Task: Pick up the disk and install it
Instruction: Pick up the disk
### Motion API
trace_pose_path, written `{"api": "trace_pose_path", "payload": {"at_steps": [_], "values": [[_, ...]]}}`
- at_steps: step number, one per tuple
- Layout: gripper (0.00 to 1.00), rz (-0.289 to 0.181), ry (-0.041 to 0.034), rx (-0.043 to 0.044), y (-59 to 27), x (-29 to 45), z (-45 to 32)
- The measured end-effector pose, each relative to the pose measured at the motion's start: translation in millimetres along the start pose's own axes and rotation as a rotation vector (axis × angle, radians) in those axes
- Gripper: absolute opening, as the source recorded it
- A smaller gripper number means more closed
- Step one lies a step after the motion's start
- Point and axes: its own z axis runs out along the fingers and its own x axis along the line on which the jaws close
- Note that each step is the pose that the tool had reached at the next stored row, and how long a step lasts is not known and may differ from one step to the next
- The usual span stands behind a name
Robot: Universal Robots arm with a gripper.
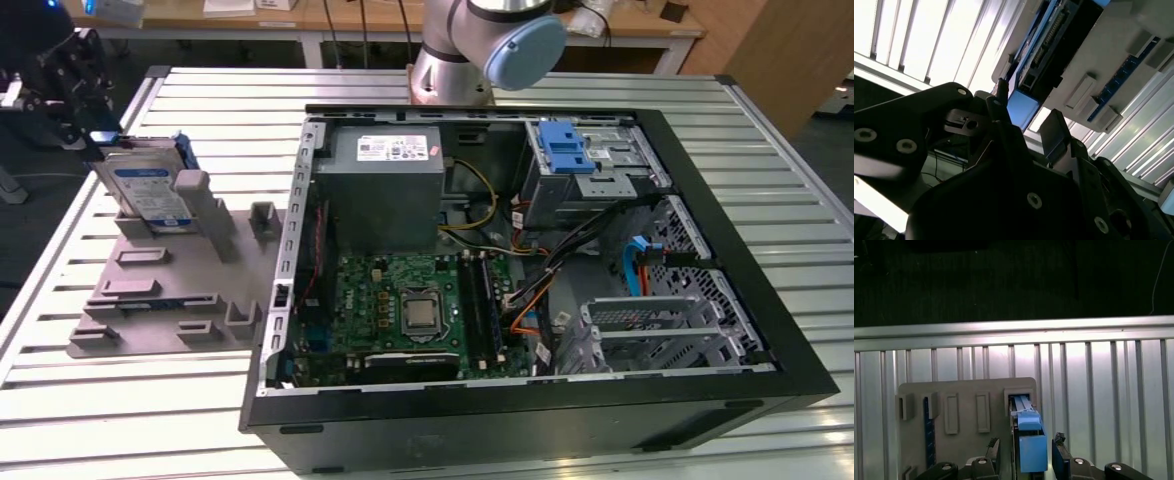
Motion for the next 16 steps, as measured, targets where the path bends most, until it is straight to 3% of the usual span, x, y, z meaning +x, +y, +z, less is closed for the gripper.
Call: {"api": "trace_pose_path", "payload": {"at_steps": [4,5,16], "values": [[0.51,0.0,0.0,-0.0001,0.1,-1.0,2.2],[0.45,0.0,0.0001,-0.0002,0.2,-1.0,2.2],[0.46,0.0,0.0,0.0002,0.5,-0.9,8.9]]}}
